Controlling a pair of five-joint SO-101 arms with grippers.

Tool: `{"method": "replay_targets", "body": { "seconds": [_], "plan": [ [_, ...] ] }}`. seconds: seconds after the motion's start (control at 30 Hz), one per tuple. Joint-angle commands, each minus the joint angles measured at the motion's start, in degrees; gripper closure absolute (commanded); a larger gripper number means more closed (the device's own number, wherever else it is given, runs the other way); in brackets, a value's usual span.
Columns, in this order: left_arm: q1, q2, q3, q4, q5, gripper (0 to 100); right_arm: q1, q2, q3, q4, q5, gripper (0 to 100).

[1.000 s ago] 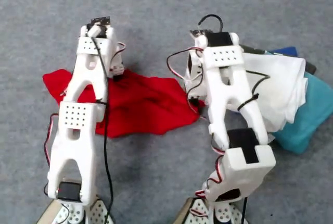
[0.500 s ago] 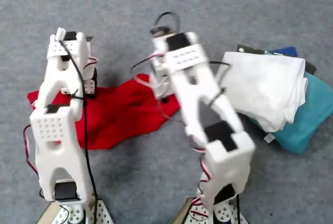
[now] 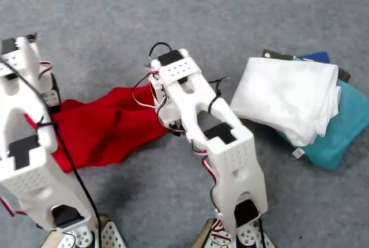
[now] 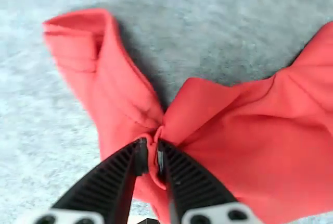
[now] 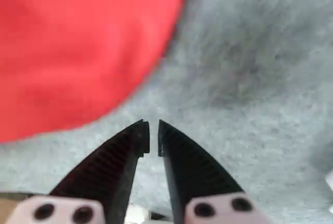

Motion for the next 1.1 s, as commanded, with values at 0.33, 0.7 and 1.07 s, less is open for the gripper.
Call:
{"method": "replay_targets", "body": {
  "seconds": [0.33,0.7,1.07],
  "plan": [
    [-5.7,-20.7,2.5,0.6,-0.1,97,1.0,-26.2,16.0,-4.7,5.1,95.7],
    [-7.7,-22.9,8.5,-1.6,5.5,75,-10.4,-6.9,-15.4,-4.7,-9.7,61.4],
    [-14.0,-22.8,5.7,0.5,5.6,75,-12.7,19.1,-34.0,2.1,-9.4,99.3]
  ]
}}
